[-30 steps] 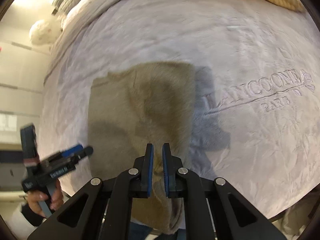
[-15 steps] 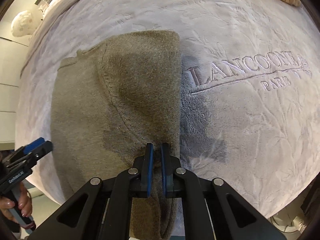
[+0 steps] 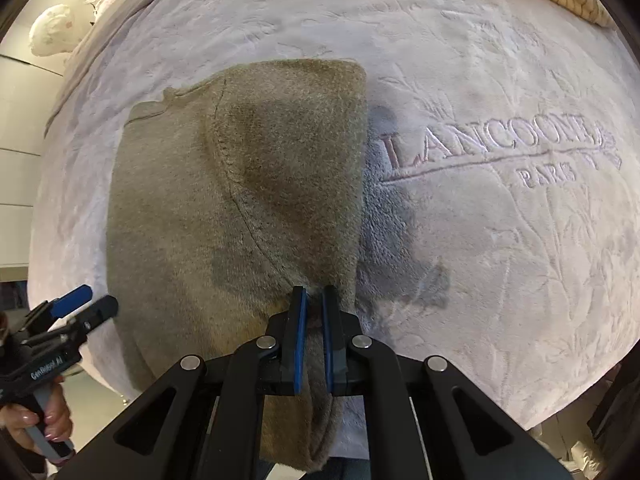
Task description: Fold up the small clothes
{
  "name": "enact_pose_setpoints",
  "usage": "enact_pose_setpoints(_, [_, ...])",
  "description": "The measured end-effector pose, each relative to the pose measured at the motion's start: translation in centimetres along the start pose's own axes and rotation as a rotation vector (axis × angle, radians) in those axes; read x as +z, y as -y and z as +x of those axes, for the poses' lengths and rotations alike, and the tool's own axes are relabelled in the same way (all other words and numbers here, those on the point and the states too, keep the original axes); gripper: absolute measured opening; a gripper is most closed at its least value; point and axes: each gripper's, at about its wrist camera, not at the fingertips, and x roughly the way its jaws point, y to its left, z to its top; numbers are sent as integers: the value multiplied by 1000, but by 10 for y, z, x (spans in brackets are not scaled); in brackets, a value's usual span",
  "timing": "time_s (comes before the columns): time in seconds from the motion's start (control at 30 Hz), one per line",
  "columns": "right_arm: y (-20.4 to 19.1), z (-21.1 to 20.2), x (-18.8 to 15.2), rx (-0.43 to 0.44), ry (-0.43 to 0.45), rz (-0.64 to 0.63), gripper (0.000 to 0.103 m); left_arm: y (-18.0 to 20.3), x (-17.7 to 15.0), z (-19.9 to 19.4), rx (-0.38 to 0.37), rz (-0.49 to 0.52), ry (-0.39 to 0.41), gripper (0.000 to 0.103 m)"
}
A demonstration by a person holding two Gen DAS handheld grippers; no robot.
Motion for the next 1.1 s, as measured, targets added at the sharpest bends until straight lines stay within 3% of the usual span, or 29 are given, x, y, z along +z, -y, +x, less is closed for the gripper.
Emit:
enact_pose_setpoints(0.17, [19, -5, -3, 6, -18, 51, 12, 8, -6, -4, 9, -10, 5, 83])
enact_pose_setpoints(0.37, [32, -18, -8, 3, -22, 76, 12, 20, -7, -1, 16, -15, -19, 83])
enact_pose_setpoints(0.57, [25, -28, -7, 0, -14, 57, 12, 27, -4, 0, 18, -1, -29, 83])
enact_pose_setpoints(0.77, [9, -42, -1, -19, -3, 22, 12, 25, 8, -20, 11, 5, 12, 83])
enact_pose_setpoints(0.87, [4, -52, 0, -39, 9, 17, 19, 28, 17, -29, 7, 7, 21, 83])
enact_pose_setpoints(1.0, [-6, -63, 4, -77, 35, -3, 46, 35, 23, -39, 7, 9, 38, 83])
enact_pose_setpoints(1.1, [-13, -72, 6, -106, 54, -25, 46, 35, 25, -44, 5, 13, 55, 83])
